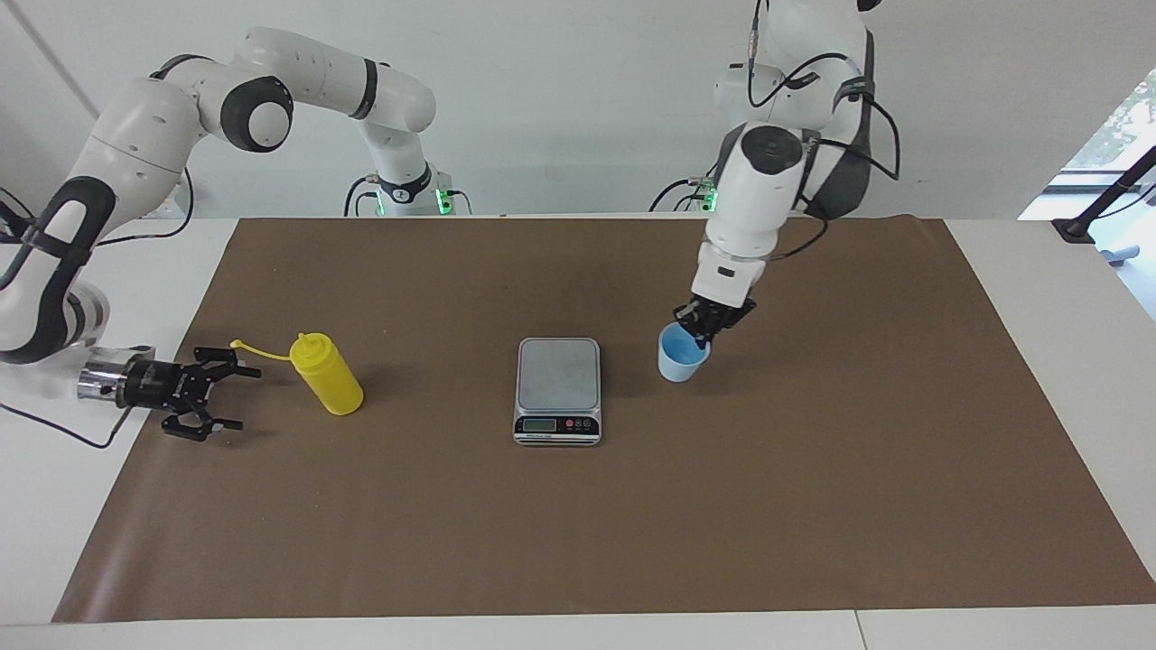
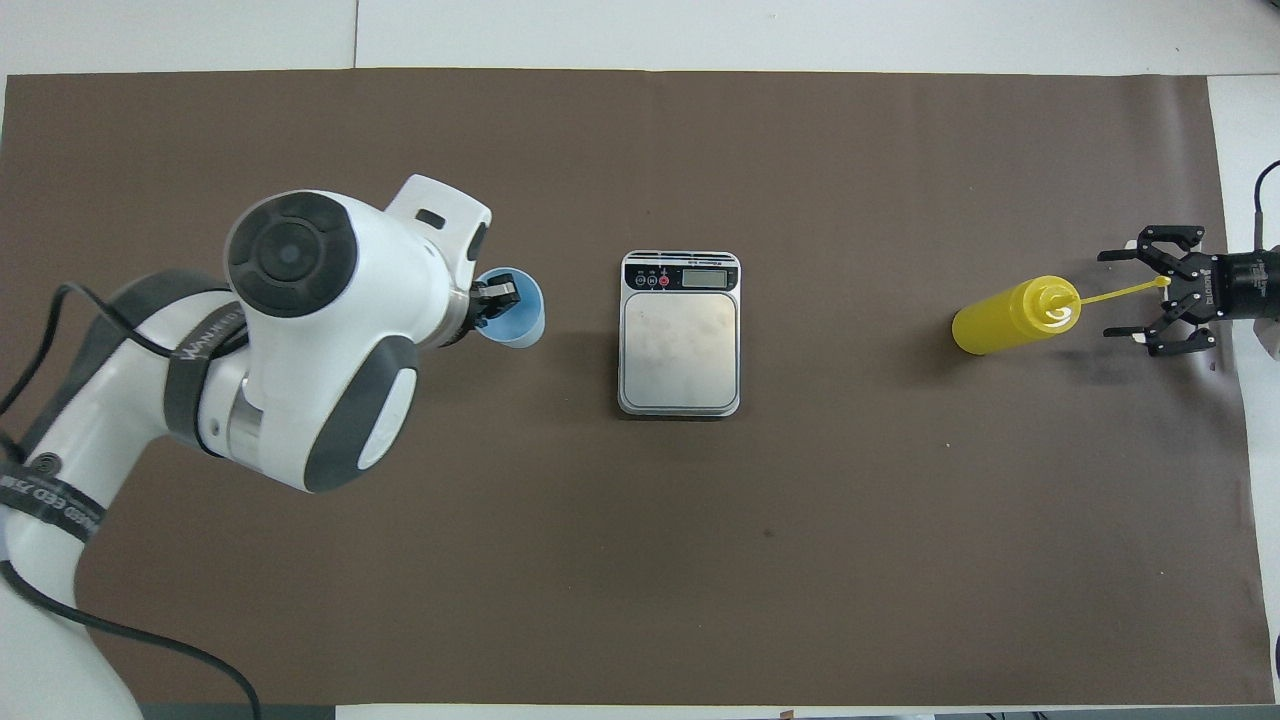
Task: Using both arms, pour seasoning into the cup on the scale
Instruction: 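Set the blue cup on the scale while the right gripper grasps the bottle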
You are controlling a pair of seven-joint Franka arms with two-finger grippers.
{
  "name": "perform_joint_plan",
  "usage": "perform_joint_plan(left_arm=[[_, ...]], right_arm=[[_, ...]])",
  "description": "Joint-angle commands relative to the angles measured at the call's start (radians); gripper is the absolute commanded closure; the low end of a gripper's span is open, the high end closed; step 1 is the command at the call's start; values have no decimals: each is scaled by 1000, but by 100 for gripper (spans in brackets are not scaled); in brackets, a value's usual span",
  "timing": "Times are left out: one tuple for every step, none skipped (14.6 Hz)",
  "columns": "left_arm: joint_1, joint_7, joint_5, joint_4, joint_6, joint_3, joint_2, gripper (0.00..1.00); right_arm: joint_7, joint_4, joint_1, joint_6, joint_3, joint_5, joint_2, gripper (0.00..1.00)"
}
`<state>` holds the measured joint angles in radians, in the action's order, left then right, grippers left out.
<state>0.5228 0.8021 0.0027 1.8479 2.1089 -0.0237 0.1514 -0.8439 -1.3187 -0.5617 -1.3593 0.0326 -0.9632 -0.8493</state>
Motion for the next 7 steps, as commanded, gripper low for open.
perform_joint_plan(left_arm=[[109, 145, 23, -134, -62, 21, 92, 100], [138, 182, 23, -160, -60, 21, 118, 100], [161, 212, 23, -189, -55, 21, 143, 100], [180, 227, 23, -208, -55, 21, 169, 100], [198, 244, 23, -226, -52, 21, 204, 100], [212, 259, 28, -249, -49, 21, 233, 100], [212, 261, 31, -254, -47, 19, 246, 100]], right_arm=[[-5, -143, 9, -50, -3, -28, 99, 0], [12, -204, 13, -70, -4, -31, 134, 0], [50, -276, 14, -96, -4, -61, 175, 0], [67, -342, 17, -121, -4, -78, 215, 0], [68, -391, 22, -154, -4, -80, 251, 0], [68, -417, 40, -173, -4, -81, 271, 0], [68, -428, 54, -178, -4, -91, 276, 0]])
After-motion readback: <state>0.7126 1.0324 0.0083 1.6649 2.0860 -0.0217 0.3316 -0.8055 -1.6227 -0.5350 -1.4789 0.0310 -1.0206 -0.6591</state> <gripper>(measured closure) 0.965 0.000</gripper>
